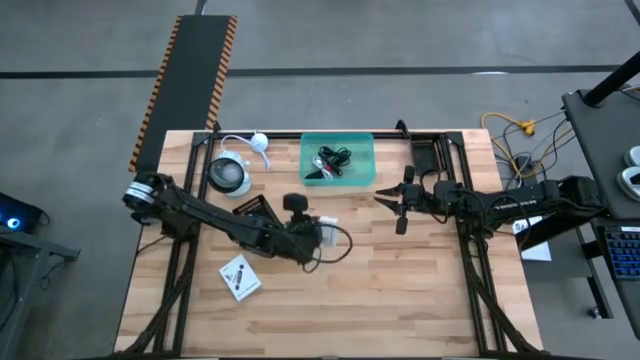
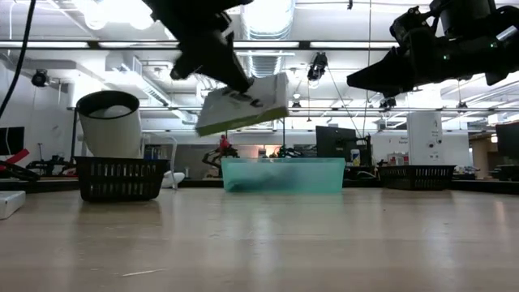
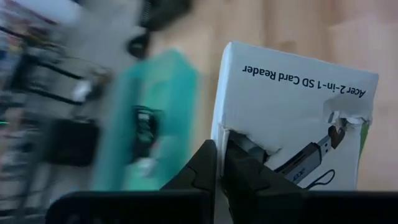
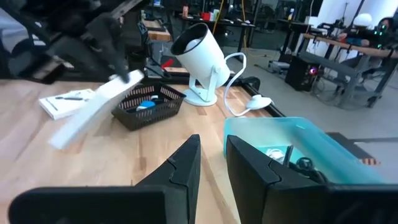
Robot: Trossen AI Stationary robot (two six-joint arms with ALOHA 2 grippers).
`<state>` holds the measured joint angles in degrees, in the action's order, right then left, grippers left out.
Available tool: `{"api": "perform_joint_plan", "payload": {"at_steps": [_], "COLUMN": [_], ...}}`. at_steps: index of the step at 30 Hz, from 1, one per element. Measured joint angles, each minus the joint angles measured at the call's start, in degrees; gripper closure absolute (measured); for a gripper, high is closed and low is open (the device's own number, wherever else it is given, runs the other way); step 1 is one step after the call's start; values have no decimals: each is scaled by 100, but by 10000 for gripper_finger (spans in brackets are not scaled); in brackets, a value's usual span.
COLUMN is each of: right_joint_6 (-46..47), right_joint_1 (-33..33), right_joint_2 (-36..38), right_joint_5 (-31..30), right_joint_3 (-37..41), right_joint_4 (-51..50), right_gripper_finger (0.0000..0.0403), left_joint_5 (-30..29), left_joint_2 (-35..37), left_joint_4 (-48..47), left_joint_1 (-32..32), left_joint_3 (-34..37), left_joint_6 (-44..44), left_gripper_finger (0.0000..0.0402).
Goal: Pick and place items into bin
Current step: Put the right card reader box into the right black basket
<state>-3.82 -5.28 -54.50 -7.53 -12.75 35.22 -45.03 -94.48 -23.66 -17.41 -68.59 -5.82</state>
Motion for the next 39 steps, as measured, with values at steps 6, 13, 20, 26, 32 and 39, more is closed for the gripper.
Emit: {"api": "perform_joint_plan", "payload": {"at_steps": [6,13,20,26,32,39], "right_joint_6": [284,541,532,536,516,539], "right_joint_1": [2,5,13,13,0,-4], "right_joint_2": [0,0,0,0,-31,-311], "right_joint_5": [9,950,1099,1062,966,567], "right_joint_3": [0,-2,-334,-679,-945,-1082], "right_joint_4": [11,151,160,150,-57,-242], "right_gripper_finger": [312,226,183,179,179,179], "left_joint_5": [-868,-1262,-1257,-1237,-938,-322], "left_joint_2": [-56,-243,-388,-417,-417,-417], "left_joint_4": [1195,2991,3917,4381,4812,5237], "left_joint_1": [119,330,640,842,973,1067], "left_joint_3": [38,47,56,69,61,56], "left_joint_6": [-1264,-3078,-3655,-4120,-4587,-4910], "left_gripper_finger": [400,400,400,400,400,400]}}
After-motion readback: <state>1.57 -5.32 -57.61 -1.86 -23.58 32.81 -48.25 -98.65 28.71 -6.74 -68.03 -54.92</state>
